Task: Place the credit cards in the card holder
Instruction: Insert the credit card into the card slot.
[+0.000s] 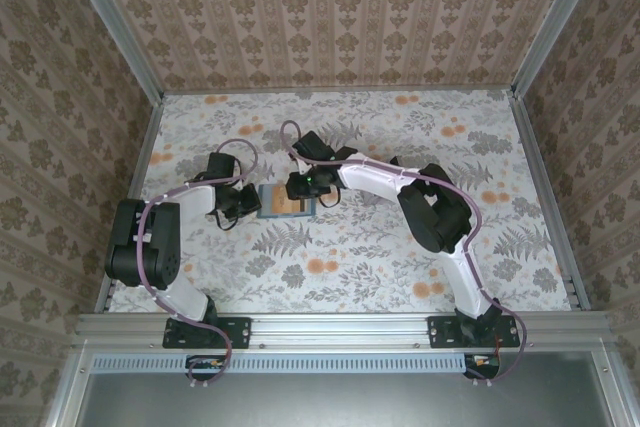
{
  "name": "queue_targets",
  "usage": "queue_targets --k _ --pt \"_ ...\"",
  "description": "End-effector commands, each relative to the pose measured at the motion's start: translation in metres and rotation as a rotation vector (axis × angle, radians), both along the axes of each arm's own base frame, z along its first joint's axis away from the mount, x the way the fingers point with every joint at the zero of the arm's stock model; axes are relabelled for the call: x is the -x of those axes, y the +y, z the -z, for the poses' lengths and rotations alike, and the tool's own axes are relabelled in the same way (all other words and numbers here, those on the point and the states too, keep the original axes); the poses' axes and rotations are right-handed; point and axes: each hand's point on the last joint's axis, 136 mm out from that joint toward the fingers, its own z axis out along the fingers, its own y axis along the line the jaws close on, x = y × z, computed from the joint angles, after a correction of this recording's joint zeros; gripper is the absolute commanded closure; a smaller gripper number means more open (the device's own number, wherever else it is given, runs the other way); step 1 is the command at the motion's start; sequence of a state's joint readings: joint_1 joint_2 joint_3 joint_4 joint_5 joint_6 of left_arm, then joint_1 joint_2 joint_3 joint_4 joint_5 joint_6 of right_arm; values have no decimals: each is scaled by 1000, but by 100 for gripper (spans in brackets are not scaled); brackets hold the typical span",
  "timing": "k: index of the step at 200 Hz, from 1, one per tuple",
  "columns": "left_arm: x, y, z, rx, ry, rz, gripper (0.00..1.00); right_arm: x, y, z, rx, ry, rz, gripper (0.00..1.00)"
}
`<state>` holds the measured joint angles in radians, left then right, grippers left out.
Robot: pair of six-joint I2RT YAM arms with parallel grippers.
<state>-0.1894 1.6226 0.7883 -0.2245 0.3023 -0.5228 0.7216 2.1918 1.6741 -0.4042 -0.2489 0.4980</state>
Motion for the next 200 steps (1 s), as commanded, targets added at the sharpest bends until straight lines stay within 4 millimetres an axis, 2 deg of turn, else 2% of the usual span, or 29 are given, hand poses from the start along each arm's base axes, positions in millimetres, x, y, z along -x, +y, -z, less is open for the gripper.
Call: queue_targets --k 1,26,111,200 --pt "17 -3 18 -6 74 21 91 -1 -5 -9 21 -4 -3 84" --pt "17 -3 17 -6 74 23 91 -3 -4 2 31 17 -2 88" --pt "18 -3 20 -6 82 21 91 -2 8 27 25 79 -23 89" --pt "15 -4 21 -3 83 22 91 4 31 34 -6 101 -54 90"
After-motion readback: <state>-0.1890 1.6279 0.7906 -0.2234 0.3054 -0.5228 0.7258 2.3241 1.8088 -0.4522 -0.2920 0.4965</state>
